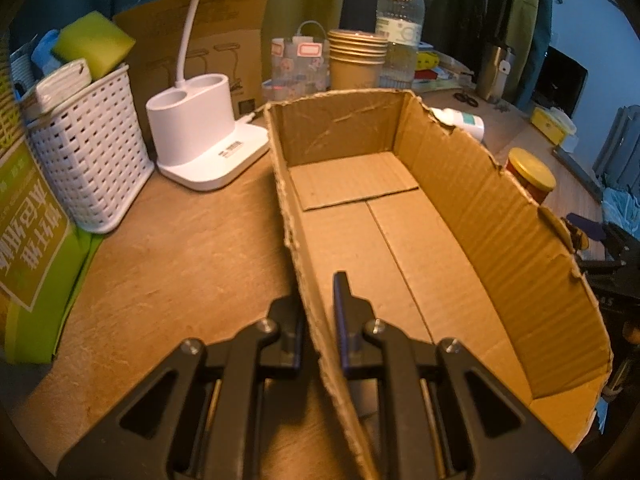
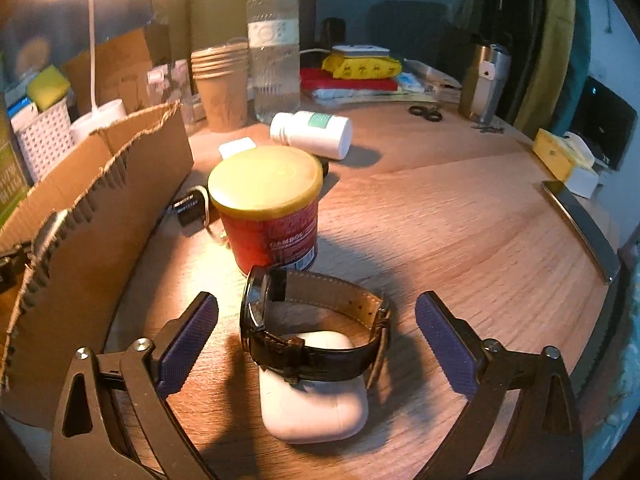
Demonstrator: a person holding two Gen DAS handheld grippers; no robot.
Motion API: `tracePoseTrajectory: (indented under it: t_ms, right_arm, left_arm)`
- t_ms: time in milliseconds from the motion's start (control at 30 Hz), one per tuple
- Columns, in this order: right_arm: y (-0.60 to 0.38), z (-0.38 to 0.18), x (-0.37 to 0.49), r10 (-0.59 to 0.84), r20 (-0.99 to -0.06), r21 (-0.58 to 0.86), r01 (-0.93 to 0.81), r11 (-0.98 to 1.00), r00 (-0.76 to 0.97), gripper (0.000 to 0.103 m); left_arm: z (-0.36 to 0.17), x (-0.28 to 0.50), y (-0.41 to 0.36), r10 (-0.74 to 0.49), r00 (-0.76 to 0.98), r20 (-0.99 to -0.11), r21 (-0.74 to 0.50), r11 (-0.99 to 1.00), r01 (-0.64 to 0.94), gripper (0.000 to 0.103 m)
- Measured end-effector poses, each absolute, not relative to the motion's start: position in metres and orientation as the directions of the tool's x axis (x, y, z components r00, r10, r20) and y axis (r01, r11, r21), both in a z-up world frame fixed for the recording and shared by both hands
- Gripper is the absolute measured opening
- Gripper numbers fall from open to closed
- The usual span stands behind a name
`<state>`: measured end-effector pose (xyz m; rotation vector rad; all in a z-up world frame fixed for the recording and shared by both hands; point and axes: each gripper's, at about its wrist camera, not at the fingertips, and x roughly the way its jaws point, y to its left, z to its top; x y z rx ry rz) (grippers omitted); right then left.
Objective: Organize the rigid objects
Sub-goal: 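Close the right gripper on the black leather watch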
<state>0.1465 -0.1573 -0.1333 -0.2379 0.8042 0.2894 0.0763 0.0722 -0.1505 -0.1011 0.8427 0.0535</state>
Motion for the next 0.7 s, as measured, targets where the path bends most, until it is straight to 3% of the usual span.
tracePoseTrajectory:
  t_ms: [33, 700]
  right_arm:
    - [-0.1562, -0.1355, 0.1471, 0.152, -0.740, -0.110, -0.341, 0.934, 0.655, 0.074]
    - [-0.1583, -0.1356, 0.1472, 0.176, -0.740, -0.097, -0.362, 0.927, 0.649, 0.073]
  left_arm:
    - [-0.1506, 0.0763, 0.0720, 0.008, 0.664, -0.747, -0.068, 0.994, -0.087, 0.013]
    - [-0.1484, 0.0755, 0.0681, 0.028, 0.669, -0.743, -0.050, 0.994, -0.097, 0.013]
